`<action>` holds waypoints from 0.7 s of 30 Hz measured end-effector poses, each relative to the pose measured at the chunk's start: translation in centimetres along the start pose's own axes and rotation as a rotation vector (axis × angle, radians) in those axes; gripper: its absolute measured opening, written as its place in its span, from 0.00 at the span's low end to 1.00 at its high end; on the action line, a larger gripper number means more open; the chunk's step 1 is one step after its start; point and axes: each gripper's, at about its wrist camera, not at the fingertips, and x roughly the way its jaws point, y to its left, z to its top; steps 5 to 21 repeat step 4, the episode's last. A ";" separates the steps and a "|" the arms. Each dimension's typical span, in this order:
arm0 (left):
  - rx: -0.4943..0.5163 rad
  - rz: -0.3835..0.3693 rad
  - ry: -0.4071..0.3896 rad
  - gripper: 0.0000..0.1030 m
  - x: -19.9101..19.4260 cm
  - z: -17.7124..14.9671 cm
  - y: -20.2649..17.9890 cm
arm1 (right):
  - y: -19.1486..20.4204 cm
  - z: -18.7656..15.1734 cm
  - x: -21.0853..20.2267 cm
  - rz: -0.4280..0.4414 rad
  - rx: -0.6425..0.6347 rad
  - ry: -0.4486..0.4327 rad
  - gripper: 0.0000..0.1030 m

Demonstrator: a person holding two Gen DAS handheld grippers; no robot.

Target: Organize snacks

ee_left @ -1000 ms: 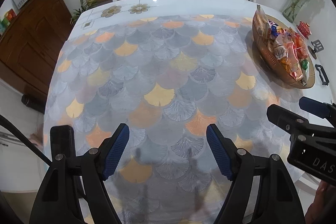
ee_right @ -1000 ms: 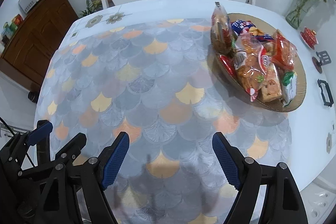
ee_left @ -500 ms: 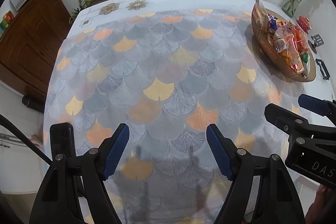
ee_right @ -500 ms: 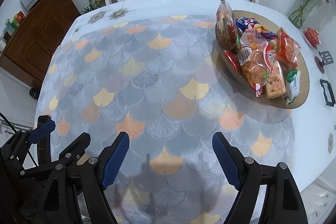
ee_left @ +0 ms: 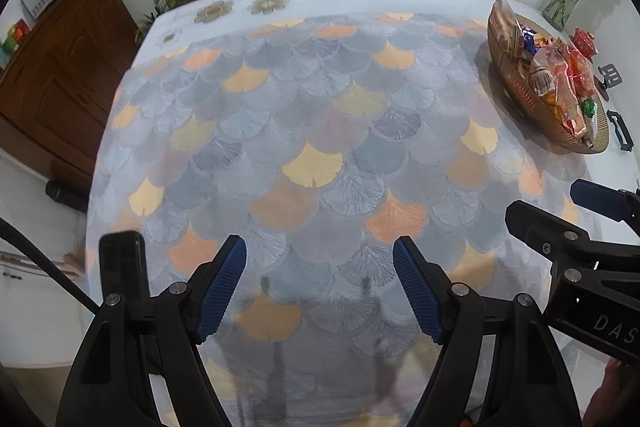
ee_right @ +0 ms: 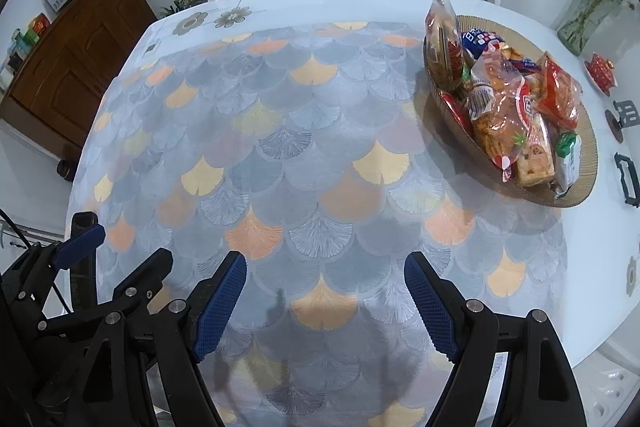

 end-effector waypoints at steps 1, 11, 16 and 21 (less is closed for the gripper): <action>0.004 0.023 -0.033 0.72 -0.4 0.0 0.0 | 0.1 0.0 -0.1 0.000 -0.001 -0.004 0.77; 0.005 0.051 -0.048 0.72 -0.6 0.3 0.4 | 0.2 0.2 -0.1 0.003 -0.005 -0.009 0.77; 0.005 0.051 -0.048 0.72 -0.6 0.3 0.4 | 0.2 0.2 -0.1 0.003 -0.005 -0.009 0.77; 0.005 0.051 -0.048 0.72 -0.6 0.3 0.4 | 0.2 0.2 -0.1 0.003 -0.005 -0.009 0.77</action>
